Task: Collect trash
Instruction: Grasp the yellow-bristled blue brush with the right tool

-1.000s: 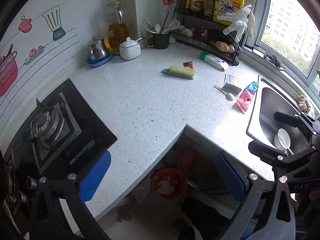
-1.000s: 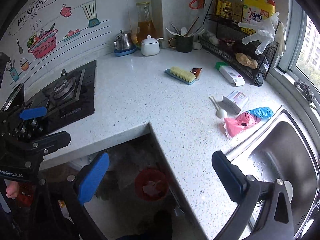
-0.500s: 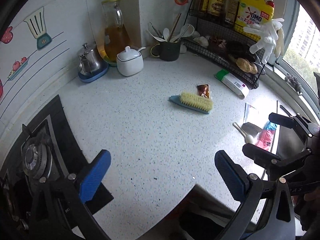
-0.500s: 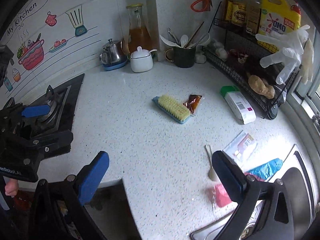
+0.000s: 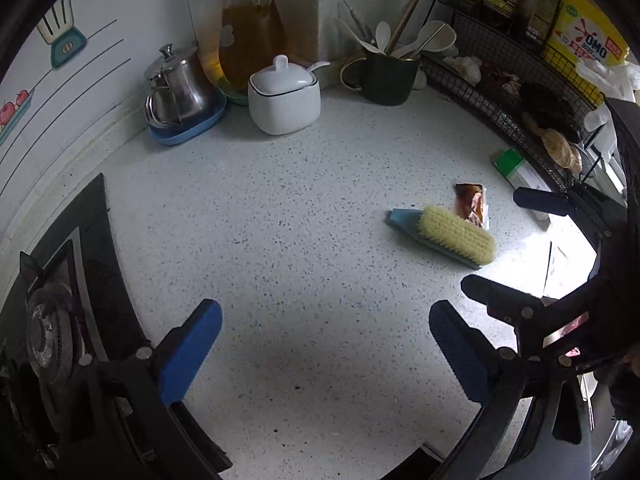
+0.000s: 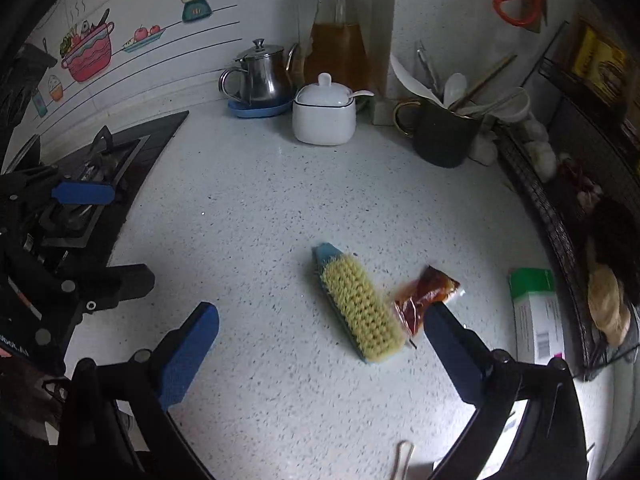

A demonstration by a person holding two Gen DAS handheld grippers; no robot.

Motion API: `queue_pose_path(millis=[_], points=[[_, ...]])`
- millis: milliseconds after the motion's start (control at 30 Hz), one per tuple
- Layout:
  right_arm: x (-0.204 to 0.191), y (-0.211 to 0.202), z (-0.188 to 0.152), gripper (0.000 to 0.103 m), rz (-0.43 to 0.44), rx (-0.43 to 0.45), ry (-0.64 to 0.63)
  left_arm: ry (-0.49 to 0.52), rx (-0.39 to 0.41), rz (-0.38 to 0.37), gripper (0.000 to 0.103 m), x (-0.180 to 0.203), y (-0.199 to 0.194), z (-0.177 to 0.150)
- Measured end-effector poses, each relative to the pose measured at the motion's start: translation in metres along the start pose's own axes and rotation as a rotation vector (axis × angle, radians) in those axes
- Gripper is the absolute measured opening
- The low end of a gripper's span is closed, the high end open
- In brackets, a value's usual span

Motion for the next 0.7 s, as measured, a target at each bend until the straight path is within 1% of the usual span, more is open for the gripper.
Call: queue_pose_path(millis=[67,133,167,200,267,333,367,400,467,567,700], points=[[0.006,0.015,0.008,0.101,0.013,-0.013,-0.021,-0.006,-0.015,0.005,0.103,-0.004,0.009,0.004],[0.011,0.034,0.014,0.089,0.025,-0.045,-0.039,-0.008,-0.031,0.005,0.103,-0.008,0.017,0.006],[0.012,0.043,0.016,0.079,0.028,-0.064,-0.047,-0.009,-0.04,0.008,0.103,-0.009,0.022,0.006],[0.012,0.05,0.017,0.076,0.029,-0.076,-0.055,-0.007,-0.047,0.008,0.103,-0.011,0.025,0.006],[0.012,0.063,0.017,0.075,0.04,-0.105,-0.066,0.0,-0.061,0.006,0.103,-0.014,0.033,0.007],[0.012,0.072,0.015,0.068,0.062,-0.129,-0.065,0.016,-0.07,0.009,0.103,-0.015,0.037,0.007],[0.012,0.074,0.014,0.063,0.072,-0.138,-0.065,0.023,-0.073,0.012,0.103,-0.015,0.039,0.007],[0.012,0.076,0.012,0.059,0.074,-0.143,-0.067,0.028,-0.077,0.013,0.103,-0.016,0.04,0.006],[0.011,0.077,0.008,0.056,0.064,-0.137,-0.058,0.035,-0.081,0.009,0.103,-0.017,0.041,0.006],[0.007,0.074,0.004,0.043,0.062,-0.119,-0.044,0.043,-0.08,0.002,0.103,-0.018,0.038,0.005],[-0.012,0.066,-0.007,0.04,0.051,-0.126,-0.064,0.065,-0.076,-0.005,0.103,-0.016,0.034,0.005]])
Point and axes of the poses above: each gripper's, at about its wrist camera, not at the fingertips, and y roughly the way its jaws point, x to its right, z to its top, the point moved 4 cm from there along y, roughly the way its jaws point, and after that the axes turned 8 degrees about -x, right-handed, at the moved point
